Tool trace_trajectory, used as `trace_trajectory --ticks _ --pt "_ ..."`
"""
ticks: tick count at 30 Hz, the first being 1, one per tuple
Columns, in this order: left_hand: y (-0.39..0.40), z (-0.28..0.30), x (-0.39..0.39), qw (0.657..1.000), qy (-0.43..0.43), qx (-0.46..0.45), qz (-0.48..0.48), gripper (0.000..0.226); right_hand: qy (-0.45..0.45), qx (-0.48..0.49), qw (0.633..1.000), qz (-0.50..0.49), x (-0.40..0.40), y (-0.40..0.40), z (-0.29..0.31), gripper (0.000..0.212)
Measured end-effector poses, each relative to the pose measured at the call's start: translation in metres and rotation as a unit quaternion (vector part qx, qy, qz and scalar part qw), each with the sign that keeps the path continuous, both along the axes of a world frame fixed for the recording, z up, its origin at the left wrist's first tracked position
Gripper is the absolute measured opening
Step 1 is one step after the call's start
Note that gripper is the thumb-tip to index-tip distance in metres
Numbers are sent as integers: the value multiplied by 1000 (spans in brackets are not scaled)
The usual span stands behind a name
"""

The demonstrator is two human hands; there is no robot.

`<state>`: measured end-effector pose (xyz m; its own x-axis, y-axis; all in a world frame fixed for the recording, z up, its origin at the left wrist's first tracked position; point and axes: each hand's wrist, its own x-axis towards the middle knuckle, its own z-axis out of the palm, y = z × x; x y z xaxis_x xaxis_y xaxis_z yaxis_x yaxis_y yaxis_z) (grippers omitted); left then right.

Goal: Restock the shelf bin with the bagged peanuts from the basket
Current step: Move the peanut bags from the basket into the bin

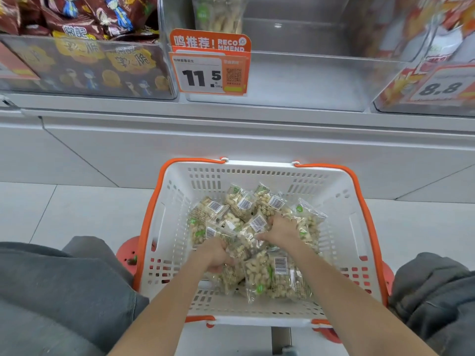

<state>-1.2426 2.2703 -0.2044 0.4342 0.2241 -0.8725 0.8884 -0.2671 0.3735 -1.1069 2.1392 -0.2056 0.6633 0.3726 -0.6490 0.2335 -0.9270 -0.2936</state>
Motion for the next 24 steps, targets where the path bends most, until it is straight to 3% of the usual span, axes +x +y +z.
trace_trajectory --ticks 3,6,9,11,13,15,18,21,24 --pt "4 13 -1 1000 1 -13 -7 50 49 80 995 -37 -4 4 4 45" --pt "13 39 7 999 -1 -46 -8 39 70 133 987 -49 -5 5 28 71" --pt "28 80 27 998 -17 -54 -33 41 49 196 978 -48 9 2 75 79" --pt "40 114 44 995 -54 -50 -66 39 25 243 969 -31 25 -2 115 70" --pt "50 152 56 989 -112 -43 -88 25 -11 304 952 -23 37 -8 159 43" --pt "55 188 61 980 -183 -41 -67 26 -32 366 929 -39 43 -13 198 31" --pt "49 223 53 946 -320 -52 4 30 -42 456 887 -61 43 -16 232 34" --pt "39 233 43 889 -457 22 34 32 3 520 853 -46 29 -20 249 40" --pt "31 235 40 849 -526 48 28 36 22 553 833 8 14 -24 251 43"
